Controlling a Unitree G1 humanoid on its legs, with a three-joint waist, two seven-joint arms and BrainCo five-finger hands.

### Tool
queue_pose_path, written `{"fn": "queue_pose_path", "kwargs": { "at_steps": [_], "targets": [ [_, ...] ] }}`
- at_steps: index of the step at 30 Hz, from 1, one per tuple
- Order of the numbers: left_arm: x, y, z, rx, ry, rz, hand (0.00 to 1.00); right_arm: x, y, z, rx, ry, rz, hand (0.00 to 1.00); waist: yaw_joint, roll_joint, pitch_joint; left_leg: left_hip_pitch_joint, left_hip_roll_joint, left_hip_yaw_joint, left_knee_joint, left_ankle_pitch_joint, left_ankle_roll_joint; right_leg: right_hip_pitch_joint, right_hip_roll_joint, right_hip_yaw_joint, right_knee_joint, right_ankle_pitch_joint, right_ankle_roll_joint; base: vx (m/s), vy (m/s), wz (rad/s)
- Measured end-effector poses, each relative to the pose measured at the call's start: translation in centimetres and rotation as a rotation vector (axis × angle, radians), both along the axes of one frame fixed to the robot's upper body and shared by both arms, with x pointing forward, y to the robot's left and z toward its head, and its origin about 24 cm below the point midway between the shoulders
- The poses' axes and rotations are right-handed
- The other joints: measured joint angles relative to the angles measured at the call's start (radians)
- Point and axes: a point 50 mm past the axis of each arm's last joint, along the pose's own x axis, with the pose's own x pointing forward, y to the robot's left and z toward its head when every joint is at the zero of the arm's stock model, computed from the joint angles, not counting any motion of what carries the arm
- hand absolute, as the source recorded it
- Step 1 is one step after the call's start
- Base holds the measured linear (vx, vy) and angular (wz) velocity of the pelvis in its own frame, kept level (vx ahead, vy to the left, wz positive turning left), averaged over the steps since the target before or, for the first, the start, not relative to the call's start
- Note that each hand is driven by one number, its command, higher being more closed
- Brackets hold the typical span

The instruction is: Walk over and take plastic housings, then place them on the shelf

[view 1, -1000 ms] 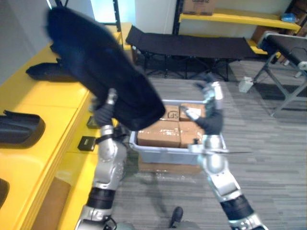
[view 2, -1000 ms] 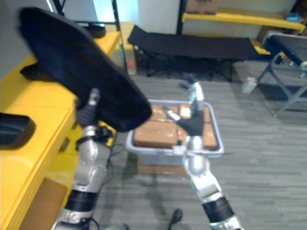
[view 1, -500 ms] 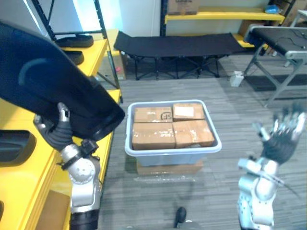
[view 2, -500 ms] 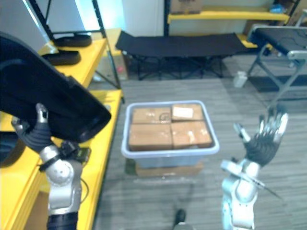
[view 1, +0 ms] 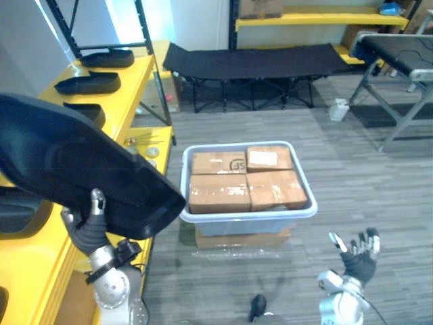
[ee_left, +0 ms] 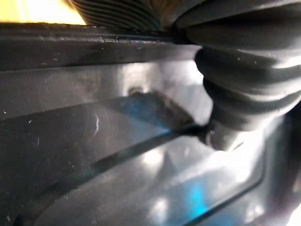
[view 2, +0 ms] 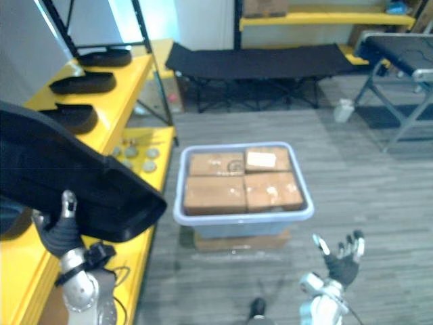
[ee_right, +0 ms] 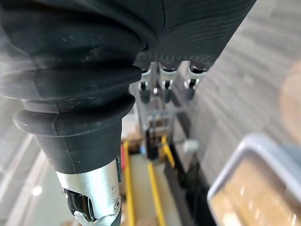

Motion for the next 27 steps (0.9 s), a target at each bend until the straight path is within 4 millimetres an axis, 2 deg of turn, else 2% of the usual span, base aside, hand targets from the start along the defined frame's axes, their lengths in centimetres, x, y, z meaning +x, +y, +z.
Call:
{"fn": "queue_pose_path", "kwargs": {
  "at_steps": [2,4,5,7,8,10,13,16,18,20,22,25,27],
  "targets": [
    [-0.5,0.5,0.9,0.047,-0.024,0.063,1.0,1.9,1.8,0.8,-0.006,-0.046,0.107,0.0,0.028,0.006,0.002,-0.023,-0.007,-0.038,-0.001,0.009,0.002,0.001,-0.009,-0.04,0.0,-0.002,0.001,-0.01,0.028,0.59],
    [-1.5,1.4,2.1,0.098,-0.06,0.157,1.0,4.2,4.2,1.6,-0.05,-0.077,0.252,0.0,0.078,0.019,0.004,-0.036,-0.017,-0.1,-0.001,0.023,-0.001,0.023,-0.018,-0.1,0.0,-0.003,0.01,0.03,0.033,0.77],
    [-1.8,1.7,2.4,0.11,-0.066,0.19,1.0,4.7,4.9,1.7,-0.06,-0.082,0.285,0.0,0.091,0.02,0.005,-0.036,-0.018,-0.113,0.0,0.025,-0.001,0.031,-0.019,-0.112,0.0,-0.003,0.012,0.06,0.037,0.67],
    [-3.6,3.4,2.7,0.141,-0.061,0.319,1.0,6.2,7.4,2.3,-0.106,-0.104,0.41,0.0,0.146,0.023,0.005,-0.038,-0.026,-0.167,0.0,0.032,0.0,0.06,-0.019,-0.162,0.006,-0.005,0.018,0.1,0.024,0.64],
    [-4.0,3.8,2.7,0.144,-0.054,0.347,1.0,6.4,7.8,2.4,-0.118,-0.108,0.433,0.0,0.16,0.023,0.005,-0.038,-0.028,-0.178,0.0,0.032,0.001,0.068,-0.019,-0.172,0.008,-0.007,0.021,0.1,0.029,0.74],
    [-5.7,5.2,2.4,0.156,-0.021,0.445,1.0,7.0,9.3,3.0,-0.152,-0.135,0.524,0.0,0.207,0.014,0.004,-0.04,-0.037,-0.226,0.0,0.033,0.003,0.098,-0.025,-0.218,0.008,-0.011,0.026,0.06,0.06,0.62],
    [-7.5,5.8,1.6,0.144,0.034,0.533,1.0,7.5,11.0,3.7,-0.169,-0.171,0.633,0.0,0.247,-0.006,-0.002,-0.042,-0.052,-0.27,0.0,0.035,0.005,0.121,-0.04,-0.249,0.009,-0.023,0.042,0.04,0.073,0.41],
    [-8.6,5.9,0.9,0.118,0.078,0.561,1.0,7.7,12.3,3.9,-0.175,-0.175,0.71,0.0,0.269,-0.015,-0.004,-0.038,-0.065,-0.292,0.002,0.034,0.011,0.144,-0.047,-0.275,0.009,-0.03,0.05,0.01,0.045,0.31],
    [-8.8,5.9,0.5,0.086,0.085,0.546,1.0,7.5,12.9,3.5,-0.174,-0.147,0.751,0.0,0.268,-0.017,-0.002,-0.046,-0.078,-0.32,0.004,0.032,0.019,0.17,-0.052,-0.318,0.009,-0.043,0.058,-0.01,0.018,0.52],
    [-8.7,5.9,0.3,0.038,0.068,0.479,1.0,7.1,12.9,2.8,-0.168,-0.103,0.762,0.0,0.269,-0.025,-0.001,-0.055,-0.083,-0.332,0.001,0.032,0.031,0.187,-0.057,-0.361,0.01,-0.056,0.063,0.0,0.004,0.49],
    [-8.4,5.8,0.2,0.0,0.048,0.415,1.0,6.7,12.7,2.3,-0.166,-0.078,0.754,0.0,0.257,-0.03,-0.001,-0.073,-0.076,-0.305,0.001,0.044,0.036,0.2,-0.069,-0.404,0.011,-0.062,0.071,0.01,0.029,0.67],
    [-7.8,5.2,0.2,-0.008,0.035,0.356,1.0,6.6,12.2,2.0,-0.242,-0.048,0.762,0.0,0.255,-0.028,0.009,-0.077,-0.083,-0.291,0.006,0.05,0.029,0.188,-0.101,-0.409,0.079,-0.082,0.081,0.04,0.086,0.24],
    [-7.0,4.9,1.1,0.005,-0.017,0.323,1.0,6.6,12.0,2.1,-0.247,-0.049,0.756,0.0,0.247,-0.029,0.011,-0.09,-0.089,-0.289,0.013,0.05,0.03,0.166,-0.126,-0.404,0.132,-0.102,0.078,0.05,0.122,0.13]
  ]
}}
